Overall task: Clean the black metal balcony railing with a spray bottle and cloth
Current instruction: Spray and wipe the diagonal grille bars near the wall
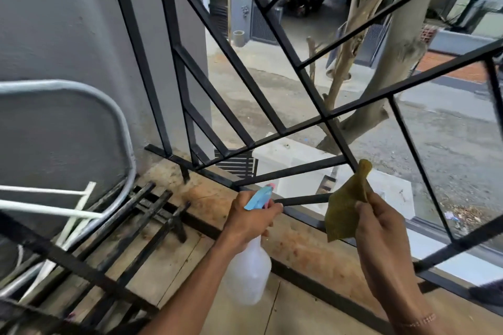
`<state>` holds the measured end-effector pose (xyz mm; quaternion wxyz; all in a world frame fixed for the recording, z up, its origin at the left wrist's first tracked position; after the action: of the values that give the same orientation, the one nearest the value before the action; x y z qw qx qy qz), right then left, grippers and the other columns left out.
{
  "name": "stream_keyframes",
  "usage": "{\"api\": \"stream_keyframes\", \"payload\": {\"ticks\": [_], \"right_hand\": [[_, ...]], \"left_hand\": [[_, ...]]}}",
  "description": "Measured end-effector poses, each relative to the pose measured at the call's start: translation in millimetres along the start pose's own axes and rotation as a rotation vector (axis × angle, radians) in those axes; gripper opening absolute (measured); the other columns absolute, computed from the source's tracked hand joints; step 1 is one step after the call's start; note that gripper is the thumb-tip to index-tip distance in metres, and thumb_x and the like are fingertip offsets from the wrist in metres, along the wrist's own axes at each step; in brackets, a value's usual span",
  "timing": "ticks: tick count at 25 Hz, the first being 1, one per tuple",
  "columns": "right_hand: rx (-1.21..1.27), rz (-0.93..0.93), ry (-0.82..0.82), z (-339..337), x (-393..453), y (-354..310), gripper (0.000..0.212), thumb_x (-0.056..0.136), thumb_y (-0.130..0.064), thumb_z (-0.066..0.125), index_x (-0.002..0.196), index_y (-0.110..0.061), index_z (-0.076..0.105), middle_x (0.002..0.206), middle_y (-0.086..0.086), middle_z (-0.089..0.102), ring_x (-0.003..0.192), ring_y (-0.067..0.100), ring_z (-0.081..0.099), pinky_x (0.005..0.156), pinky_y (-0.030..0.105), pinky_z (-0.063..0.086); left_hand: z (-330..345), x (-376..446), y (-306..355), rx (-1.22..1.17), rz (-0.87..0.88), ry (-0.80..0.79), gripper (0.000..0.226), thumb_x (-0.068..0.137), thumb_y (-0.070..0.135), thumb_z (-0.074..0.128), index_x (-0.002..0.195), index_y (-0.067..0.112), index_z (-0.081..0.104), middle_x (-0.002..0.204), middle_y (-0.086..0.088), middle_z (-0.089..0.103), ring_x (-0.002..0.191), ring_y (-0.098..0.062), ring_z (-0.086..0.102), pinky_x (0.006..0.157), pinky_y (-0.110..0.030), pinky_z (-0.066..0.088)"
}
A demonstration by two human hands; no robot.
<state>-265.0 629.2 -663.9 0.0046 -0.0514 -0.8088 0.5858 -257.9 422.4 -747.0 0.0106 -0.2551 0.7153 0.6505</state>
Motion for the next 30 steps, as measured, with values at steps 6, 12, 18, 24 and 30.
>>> {"api": "stream_keyframes", "payload": {"ticks": [6,12,18,24,30], "right_hand": [[-0.040,-0.059,0.048,14.4,-6.5,-5.2,0.028,0.105,-0.014,0.041,0.110,-0.020,0.067,0.084,-0.007,0.065,0.070,-0.004,0.056,0.065,0.027,0.044],[-0.169,-0.202,0.090,44.7,3.9,-12.6,0.029,0.104,-0.005,0.042,0.126,-0.017,0.057,0.092,-0.004,0.065,0.079,0.014,0.059,0.076,0.037,0.056],[-1.387,-0.473,-0.253,142.0,62.3,3.9,0.061,0.097,-0.014,0.058,0.147,0.009,0.032,0.157,0.038,0.016,0.149,0.051,0.008,0.124,0.056,0.008],[-1.715,-0.591,-0.389,182.7,75.8,19.2,0.048,0.102,-0.022,0.048,0.142,0.004,0.045,0.152,0.033,0.035,0.145,0.046,0.028,0.121,0.058,0.019],[-1.732,-0.682,-0.436,213.1,80.7,47.5,0.056,0.108,-0.024,0.033,0.154,0.006,0.022,0.159,0.028,0.026,0.150,0.042,0.021,0.123,0.054,0.016]], "left_hand": [[4.8,6.7,-12.7,-0.050,-0.061,-0.092,0.017,0.094,0.020,0.072,0.098,0.026,0.056,0.090,-0.005,0.063,0.079,-0.014,0.061,0.058,-0.021,0.053],[8.4,7.5,-17.4,-0.039,-0.080,-0.079,0.019,0.094,0.029,0.072,0.098,0.030,0.054,0.087,0.000,0.060,0.075,-0.012,0.060,0.053,-0.014,0.048],[-9.0,13.9,-18.2,-0.078,-0.072,0.012,0.024,0.094,0.021,0.073,0.097,0.030,0.051,0.092,0.000,0.063,0.081,-0.014,0.064,0.060,-0.020,0.053],[-34.2,27.1,-26.3,-0.134,-0.068,0.057,0.027,0.092,0.015,0.073,0.098,0.028,0.050,0.096,-0.002,0.059,0.085,-0.014,0.061,0.069,-0.024,0.057],[-59.5,43.3,-35.2,-0.195,-0.067,0.073,0.045,0.088,0.008,0.074,0.122,0.023,0.048,0.102,-0.002,0.056,0.090,-0.016,0.061,0.062,-0.020,0.055]]}}
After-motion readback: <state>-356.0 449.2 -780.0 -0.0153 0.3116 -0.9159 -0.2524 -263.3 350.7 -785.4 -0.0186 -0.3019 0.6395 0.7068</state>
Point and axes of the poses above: each hand's wrist, its own x-axis towards the middle knuckle, its own z-axis out of the palm, y = z × x, the point moved 5 cm from there along x, towards the middle knuckle
